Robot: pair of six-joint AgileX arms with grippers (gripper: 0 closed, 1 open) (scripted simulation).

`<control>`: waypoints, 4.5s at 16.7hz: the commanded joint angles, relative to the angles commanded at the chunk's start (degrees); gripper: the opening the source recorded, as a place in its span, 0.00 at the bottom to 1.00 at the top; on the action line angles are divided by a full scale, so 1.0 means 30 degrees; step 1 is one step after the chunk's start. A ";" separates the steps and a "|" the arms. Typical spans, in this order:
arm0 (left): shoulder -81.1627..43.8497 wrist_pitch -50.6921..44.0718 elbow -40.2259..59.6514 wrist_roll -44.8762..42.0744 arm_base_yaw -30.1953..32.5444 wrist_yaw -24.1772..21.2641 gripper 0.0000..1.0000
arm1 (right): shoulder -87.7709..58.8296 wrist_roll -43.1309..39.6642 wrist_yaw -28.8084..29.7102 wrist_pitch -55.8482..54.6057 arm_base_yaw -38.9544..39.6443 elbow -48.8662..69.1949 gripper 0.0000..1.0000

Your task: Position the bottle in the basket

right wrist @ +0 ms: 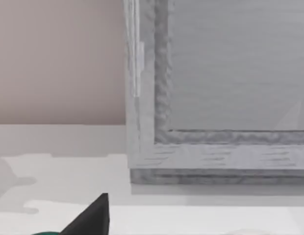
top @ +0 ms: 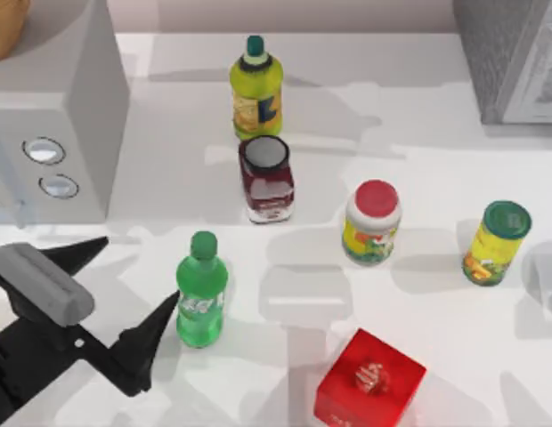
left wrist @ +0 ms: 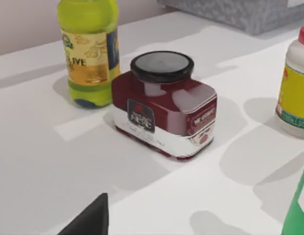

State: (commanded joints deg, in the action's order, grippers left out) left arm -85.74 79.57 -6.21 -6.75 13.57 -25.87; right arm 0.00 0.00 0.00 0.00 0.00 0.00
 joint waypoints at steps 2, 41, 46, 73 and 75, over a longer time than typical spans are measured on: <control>-0.2228 0.2119 -0.0136 -0.0143 0.0334 -0.0730 1.00 | 0.0000 0.0000 0.0000 0.0000 0.0000 0.0000 1.00; -0.8665 0.4256 0.4388 0.0584 0.4386 0.1931 0.32 | 0.0000 0.0000 0.0000 0.0000 0.0000 0.0000 1.00; -0.8665 0.4256 0.4388 0.0584 0.4386 0.1931 0.00 | 0.0000 0.0000 0.0000 0.0000 0.0000 0.0000 1.00; 0.9016 -1.9521 1.0192 0.2334 0.7609 0.8253 0.00 | 0.0000 0.0000 0.0000 0.0000 0.0000 0.0000 1.00; 1.2158 -2.3841 1.1470 0.2630 0.8994 0.9444 0.00 | 0.0000 0.0000 0.0000 0.0000 0.0000 0.0000 1.00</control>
State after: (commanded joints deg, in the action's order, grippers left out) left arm -49.26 8.04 28.20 1.14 40.55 2.46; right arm 0.00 0.00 0.00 0.00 0.00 0.00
